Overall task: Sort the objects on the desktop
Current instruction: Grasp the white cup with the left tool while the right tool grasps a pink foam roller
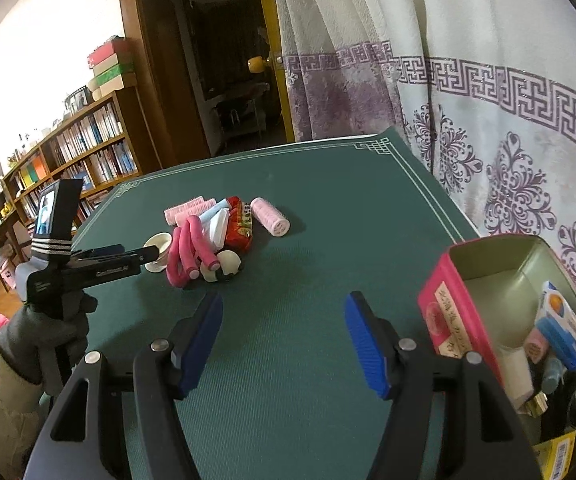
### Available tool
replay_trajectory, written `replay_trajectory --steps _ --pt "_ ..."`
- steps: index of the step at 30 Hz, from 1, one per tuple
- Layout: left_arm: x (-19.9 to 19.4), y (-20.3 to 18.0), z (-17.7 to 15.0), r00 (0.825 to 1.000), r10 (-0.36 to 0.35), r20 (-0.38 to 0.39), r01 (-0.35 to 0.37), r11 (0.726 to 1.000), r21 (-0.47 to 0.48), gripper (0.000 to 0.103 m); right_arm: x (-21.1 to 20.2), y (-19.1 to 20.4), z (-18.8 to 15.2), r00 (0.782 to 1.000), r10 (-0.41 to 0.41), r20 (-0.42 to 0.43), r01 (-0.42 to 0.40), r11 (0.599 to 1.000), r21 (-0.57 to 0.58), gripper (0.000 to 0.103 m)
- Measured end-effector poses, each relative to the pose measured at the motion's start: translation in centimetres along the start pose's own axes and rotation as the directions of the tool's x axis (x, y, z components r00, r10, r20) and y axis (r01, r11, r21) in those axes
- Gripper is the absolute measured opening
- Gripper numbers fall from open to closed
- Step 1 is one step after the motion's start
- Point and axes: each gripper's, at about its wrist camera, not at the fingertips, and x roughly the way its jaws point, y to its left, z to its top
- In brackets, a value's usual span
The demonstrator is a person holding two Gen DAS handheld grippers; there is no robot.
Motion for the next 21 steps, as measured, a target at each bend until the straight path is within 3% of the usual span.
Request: replay_trajectory --steps 13,18,21 --pt "3.8 0.6 1.4 0.999 0.018 -0.047 -0.018 1.0 -0.005 0.074 2.7 1.2 1.1 0.999 0.029 -0.03 -0.03 0.999 -0.021 0.068" --pt "3.9 0.2 1.3 0.999 -0.007 -0.035 0.008 1.0 0.03 0.054 4.4 2.5 1.7 0.998 0.047 -0.05 -0.049 0.998 -0.039 0.068" --pt "3.5 0.3 0.8 0.999 -0.003 -0.04 0.005 0.999 0.042 0.054 5.7 3.4 2.0 0.996 0.066 -0.066 -0.069 0.996 -0.047 0.068"
